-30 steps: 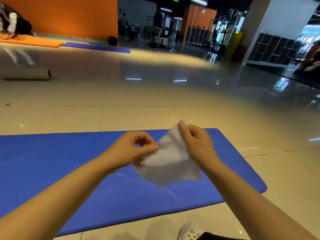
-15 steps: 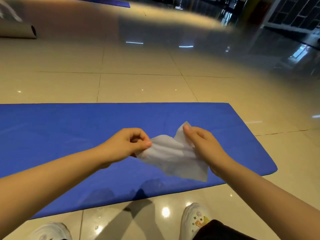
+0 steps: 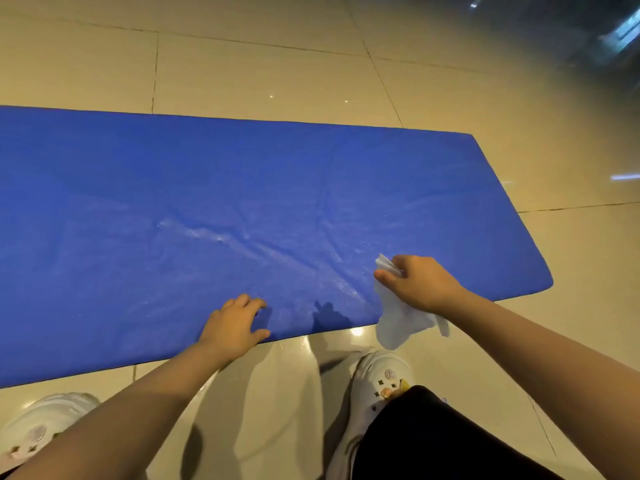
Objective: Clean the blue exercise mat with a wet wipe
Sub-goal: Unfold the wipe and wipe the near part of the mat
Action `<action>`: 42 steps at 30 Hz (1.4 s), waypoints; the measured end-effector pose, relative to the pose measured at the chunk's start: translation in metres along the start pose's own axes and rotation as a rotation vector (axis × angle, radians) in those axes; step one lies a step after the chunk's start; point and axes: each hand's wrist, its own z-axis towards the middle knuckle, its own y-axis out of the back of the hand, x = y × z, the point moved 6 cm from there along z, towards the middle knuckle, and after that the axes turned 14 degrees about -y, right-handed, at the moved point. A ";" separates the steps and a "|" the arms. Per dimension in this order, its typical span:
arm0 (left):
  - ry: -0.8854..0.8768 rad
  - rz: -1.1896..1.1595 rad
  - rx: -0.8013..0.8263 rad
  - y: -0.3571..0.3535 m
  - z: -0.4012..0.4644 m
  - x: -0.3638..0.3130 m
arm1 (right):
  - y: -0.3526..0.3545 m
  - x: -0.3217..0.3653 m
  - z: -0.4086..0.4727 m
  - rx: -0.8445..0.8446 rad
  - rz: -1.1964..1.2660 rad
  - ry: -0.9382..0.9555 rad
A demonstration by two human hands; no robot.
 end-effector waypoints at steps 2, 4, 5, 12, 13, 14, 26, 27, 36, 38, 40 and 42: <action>0.009 0.101 0.045 -0.026 0.004 0.003 | -0.011 -0.008 0.019 0.078 0.115 -0.073; 0.030 0.228 0.084 -0.049 0.006 0.007 | -0.022 -0.018 0.036 0.125 0.222 -0.147; 0.026 0.289 0.062 -0.056 0.007 0.009 | -0.027 -0.023 0.042 0.146 0.293 -0.184; -0.222 0.525 -0.190 -0.042 0.027 0.010 | -0.039 -0.038 0.054 0.175 0.419 -0.188; -0.260 0.544 -0.205 -0.040 0.024 0.007 | -0.038 -0.040 0.052 0.184 0.448 -0.177; -0.296 0.559 -0.222 -0.038 0.021 0.005 | -0.037 -0.040 0.049 0.191 0.478 -0.159; -0.208 0.368 -0.352 -0.008 0.007 0.007 | 0.045 -0.030 0.035 -0.487 0.274 0.138; -0.188 0.324 -0.347 -0.003 0.010 0.011 | 0.047 -0.023 0.034 -0.578 0.188 0.219; -0.129 0.303 0.088 -0.052 0.039 -0.011 | -0.123 -0.010 0.082 -0.026 -0.422 0.452; -0.131 0.368 0.126 -0.059 0.045 -0.008 | -0.138 -0.021 0.085 0.088 -0.432 0.378; -0.245 0.476 -0.014 -0.046 0.048 -0.008 | -0.139 -0.024 0.084 0.109 -0.423 0.366; -0.402 0.602 -0.153 -0.046 0.047 -0.007 | -0.135 -0.026 0.084 0.089 -0.389 0.362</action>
